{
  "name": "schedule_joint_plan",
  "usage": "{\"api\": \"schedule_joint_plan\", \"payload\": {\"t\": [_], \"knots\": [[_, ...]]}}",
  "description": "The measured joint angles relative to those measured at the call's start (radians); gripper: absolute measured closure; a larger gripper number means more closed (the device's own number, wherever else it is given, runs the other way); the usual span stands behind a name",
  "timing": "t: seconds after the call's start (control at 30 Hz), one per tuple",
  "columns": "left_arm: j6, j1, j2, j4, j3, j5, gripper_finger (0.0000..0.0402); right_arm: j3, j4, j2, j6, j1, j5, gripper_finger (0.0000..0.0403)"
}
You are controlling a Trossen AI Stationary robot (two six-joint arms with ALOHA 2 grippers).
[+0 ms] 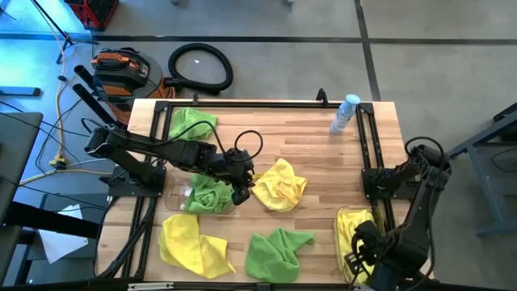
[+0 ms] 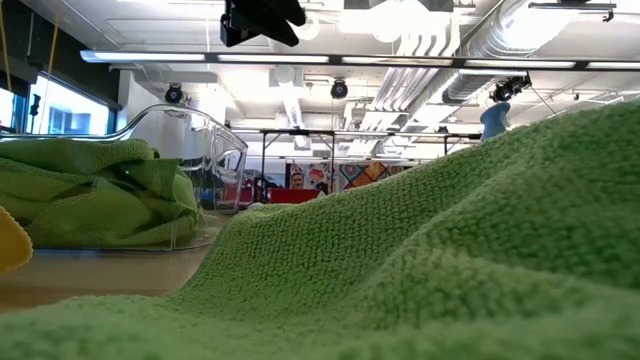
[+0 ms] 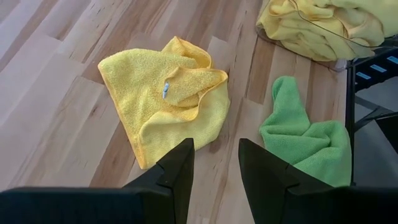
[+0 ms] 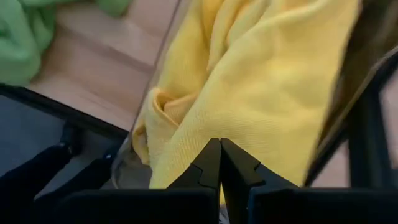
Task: Sort microfiber towel by color & place in baskets
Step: Put the yellow towel into the right transparent bin
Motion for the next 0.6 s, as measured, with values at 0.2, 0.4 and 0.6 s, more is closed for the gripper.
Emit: {"api": "schedule_joint_plan", "payload": {"t": [0.2, 0.4, 0.6], "knots": [[0.0, 0.0, 0.0, 0.0, 0.0, 0.0, 0.0289, -0.189, 0.307, 0.001, 0.023, 0.01, -0.007, 0.0403], [0.0, 0.0, 0.0, 0.0, 0.0, 0.0, 0.0289, -0.384, 0.499, 0.001, 0.023, 0.01, -0.026, 0.0403], [0.0, 0.0, 0.0, -0.002, 0.0, 0.0, 0.0289, -0.417, 0.538, 0.001, 0.016, 0.013, -0.028, 0.0403]]}}
